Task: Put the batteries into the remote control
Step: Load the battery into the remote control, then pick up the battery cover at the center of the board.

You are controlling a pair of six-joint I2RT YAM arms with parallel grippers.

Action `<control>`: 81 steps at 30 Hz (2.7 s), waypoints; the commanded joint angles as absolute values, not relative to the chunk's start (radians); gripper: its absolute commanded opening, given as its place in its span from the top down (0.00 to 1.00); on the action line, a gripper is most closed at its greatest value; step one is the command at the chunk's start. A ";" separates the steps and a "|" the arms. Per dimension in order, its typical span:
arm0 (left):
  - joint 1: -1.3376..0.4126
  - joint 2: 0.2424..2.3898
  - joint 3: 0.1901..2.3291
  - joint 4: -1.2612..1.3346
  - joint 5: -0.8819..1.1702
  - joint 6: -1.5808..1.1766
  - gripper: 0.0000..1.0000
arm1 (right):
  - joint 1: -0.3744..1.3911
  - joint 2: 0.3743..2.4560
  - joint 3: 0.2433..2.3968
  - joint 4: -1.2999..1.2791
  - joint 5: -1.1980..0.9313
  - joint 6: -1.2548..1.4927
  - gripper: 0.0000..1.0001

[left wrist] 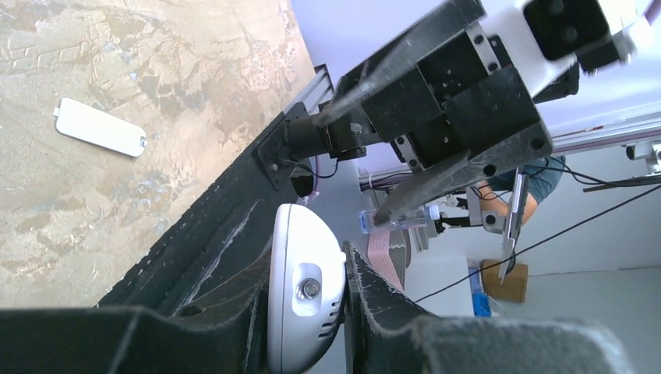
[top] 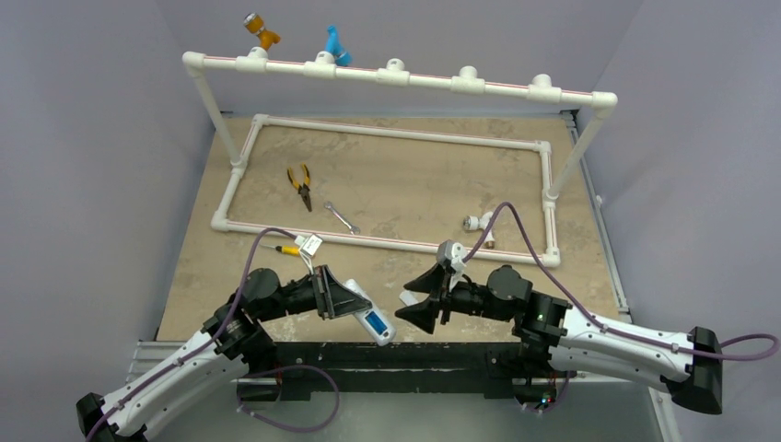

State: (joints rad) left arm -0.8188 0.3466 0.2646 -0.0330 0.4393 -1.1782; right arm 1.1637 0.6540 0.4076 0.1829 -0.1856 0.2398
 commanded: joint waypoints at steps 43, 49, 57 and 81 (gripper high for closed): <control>-0.819 0.355 0.317 0.071 0.354 -1.133 1.00 | 1.256 0.922 0.416 0.422 0.035 1.032 0.58; -0.819 0.345 0.316 0.063 0.356 -1.135 1.00 | 1.259 0.954 0.440 0.403 0.028 1.021 0.66; -0.819 0.338 0.318 0.057 0.354 -1.138 1.00 | 1.265 0.945 0.456 0.327 0.070 0.999 0.88; -0.819 0.260 0.352 -0.241 0.237 -1.075 1.00 | 1.275 0.650 0.520 -0.386 0.463 0.644 0.29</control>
State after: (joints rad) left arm -0.8192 0.2684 0.3058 -0.2253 0.2687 -1.1019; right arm 1.2751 0.5892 0.5617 -0.2859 0.3912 0.7174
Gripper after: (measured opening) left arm 0.258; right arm 0.711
